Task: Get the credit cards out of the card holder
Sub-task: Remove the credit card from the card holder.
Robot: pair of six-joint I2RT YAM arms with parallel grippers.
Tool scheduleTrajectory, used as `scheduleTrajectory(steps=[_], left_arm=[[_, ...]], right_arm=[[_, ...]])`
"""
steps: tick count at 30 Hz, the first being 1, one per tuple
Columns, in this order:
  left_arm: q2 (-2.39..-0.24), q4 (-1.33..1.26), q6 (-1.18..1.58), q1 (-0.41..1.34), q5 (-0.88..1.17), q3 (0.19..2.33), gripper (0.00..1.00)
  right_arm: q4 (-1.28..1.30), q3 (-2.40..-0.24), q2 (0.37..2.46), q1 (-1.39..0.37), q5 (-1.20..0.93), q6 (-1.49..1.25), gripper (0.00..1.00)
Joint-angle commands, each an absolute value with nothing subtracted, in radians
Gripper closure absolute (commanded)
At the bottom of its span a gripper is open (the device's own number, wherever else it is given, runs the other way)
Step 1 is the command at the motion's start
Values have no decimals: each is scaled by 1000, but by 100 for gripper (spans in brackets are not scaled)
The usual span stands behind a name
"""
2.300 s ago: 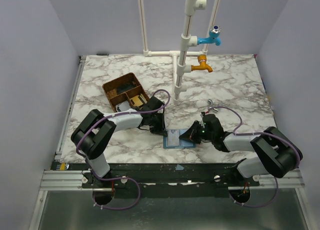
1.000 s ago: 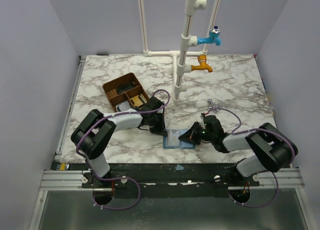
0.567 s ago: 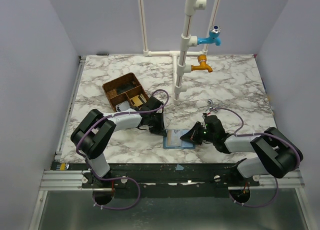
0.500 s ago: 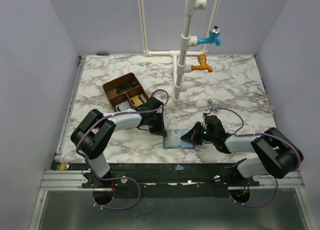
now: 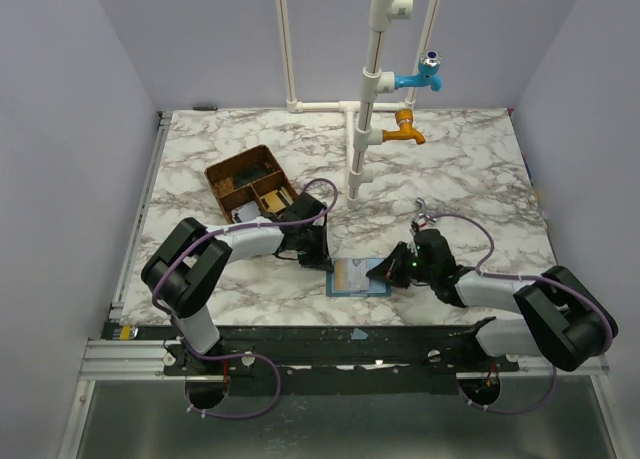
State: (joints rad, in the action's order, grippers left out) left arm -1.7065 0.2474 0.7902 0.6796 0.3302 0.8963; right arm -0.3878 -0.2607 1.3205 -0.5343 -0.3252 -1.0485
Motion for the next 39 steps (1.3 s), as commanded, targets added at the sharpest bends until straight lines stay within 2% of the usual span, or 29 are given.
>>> scheduleTrajectory(steps=[1,39], left_arm=[[-1743,319,759,667,242,856,100],[-1734,321,759,666,235,865,100]], right_arm=[[-332,-250,1300,-521,-291,-1016,99],[-164,-229,1138,-466,-266,-962,99]])
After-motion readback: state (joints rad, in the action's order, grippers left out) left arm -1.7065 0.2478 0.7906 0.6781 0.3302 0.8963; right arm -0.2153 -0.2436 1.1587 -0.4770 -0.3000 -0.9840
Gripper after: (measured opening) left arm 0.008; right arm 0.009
